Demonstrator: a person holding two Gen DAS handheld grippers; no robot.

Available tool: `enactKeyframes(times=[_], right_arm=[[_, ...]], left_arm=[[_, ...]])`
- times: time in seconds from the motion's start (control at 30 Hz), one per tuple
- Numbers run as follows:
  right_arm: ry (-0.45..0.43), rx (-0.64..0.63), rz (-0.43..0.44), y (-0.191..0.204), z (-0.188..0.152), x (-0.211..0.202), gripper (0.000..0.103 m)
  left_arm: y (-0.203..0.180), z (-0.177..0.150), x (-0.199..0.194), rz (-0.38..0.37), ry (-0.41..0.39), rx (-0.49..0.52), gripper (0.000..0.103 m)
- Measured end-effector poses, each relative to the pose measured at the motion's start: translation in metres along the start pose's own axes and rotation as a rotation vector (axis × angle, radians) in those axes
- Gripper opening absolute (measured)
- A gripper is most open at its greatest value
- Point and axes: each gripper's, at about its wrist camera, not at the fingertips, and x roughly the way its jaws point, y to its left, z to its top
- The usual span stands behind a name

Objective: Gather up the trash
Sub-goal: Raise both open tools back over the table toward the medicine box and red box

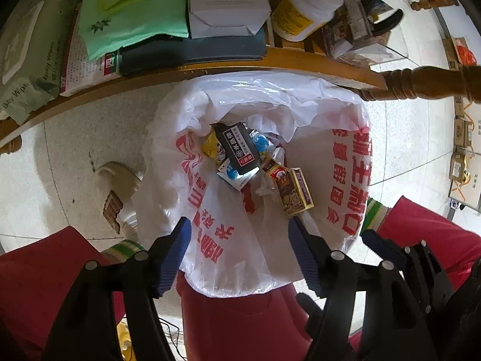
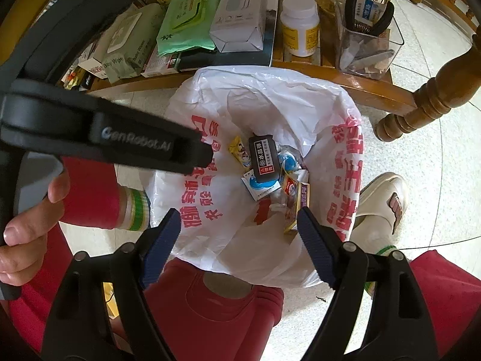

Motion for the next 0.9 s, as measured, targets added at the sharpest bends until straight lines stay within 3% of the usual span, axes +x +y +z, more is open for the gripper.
enactKeyframes(times=[0.17, 0.47, 0.73, 0.9], right_arm=[[-0.019, -0.007, -0.006, 0.004, -0.004, -0.013, 0.078], [-0.123, -0.043, -0.033, 0.022, -0.028, -0.068, 0.082], [-0.336, -0.116, -0.070, 0.041, -0.040, -0.173, 0.091], [-0.457, -0.198, -0.088, 0.054, -0.032, -0.249, 0.092]], left_arm=[[-0.006, -0.014, -0.015, 0.020, -0.046, 0.031, 0.068], [-0.007, -0.064, -0.084, 0.090, -0.242, 0.065, 0.073], [-0.021, -0.123, -0.179, 0.162, -0.430, 0.170, 0.083], [-0.018, -0.147, -0.243, 0.107, -0.468, 0.219, 0.084]])
